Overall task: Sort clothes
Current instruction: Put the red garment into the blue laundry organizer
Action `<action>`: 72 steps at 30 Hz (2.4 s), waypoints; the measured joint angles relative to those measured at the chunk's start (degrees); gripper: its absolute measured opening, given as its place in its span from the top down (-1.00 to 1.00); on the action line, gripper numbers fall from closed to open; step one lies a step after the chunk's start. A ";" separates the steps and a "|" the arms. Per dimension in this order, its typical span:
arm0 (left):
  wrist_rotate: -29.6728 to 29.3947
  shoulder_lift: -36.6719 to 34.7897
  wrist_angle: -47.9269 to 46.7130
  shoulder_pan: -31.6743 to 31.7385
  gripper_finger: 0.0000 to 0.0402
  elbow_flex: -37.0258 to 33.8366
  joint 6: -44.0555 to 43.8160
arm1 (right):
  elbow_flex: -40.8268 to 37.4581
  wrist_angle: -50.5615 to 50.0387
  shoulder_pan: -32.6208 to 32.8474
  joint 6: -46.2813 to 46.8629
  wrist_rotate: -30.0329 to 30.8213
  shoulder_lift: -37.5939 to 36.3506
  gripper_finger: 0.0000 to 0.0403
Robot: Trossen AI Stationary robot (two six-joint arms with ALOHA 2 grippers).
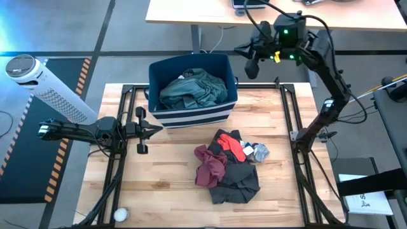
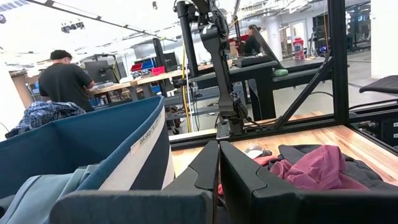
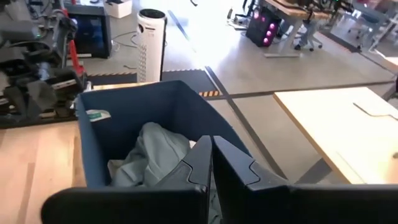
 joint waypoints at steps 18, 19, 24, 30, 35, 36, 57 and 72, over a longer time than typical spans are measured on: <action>-0.01 0.00 0.04 0.00 1.00 0.00 -0.42 | 0.00 -7.51 5.98 -1.12 -8.44 -2.53 1.00; -0.02 0.00 0.04 0.01 1.00 0.00 -0.42 | 0.00 -8.34 6.19 -1.02 -8.47 -2.53 1.00; -0.02 -0.01 0.04 0.02 1.00 0.00 -0.42 | 0.00 -11.66 7.19 2.56 -8.45 -2.50 1.00; -0.02 0.00 0.04 0.02 1.00 0.00 -0.42 | 0.00 -14.23 9.06 4.36 -8.43 -2.50 1.00; -0.02 0.00 0.04 0.02 1.00 0.00 -0.42 | -0.21 -16.27 11.07 6.34 -8.40 -2.50 1.00; -0.02 0.00 0.04 0.01 1.00 0.00 -0.42 | -0.37 -16.82 11.55 6.54 -8.40 -2.47 1.00; -0.02 0.00 0.04 0.02 1.00 0.00 -0.42 | -26.62 -10.80 26.77 9.96 -6.87 -1.72 1.00; -0.02 0.00 0.04 0.02 1.00 0.00 -0.44 | -46.30 13.52 40.54 18.69 -4.24 -1.63 0.71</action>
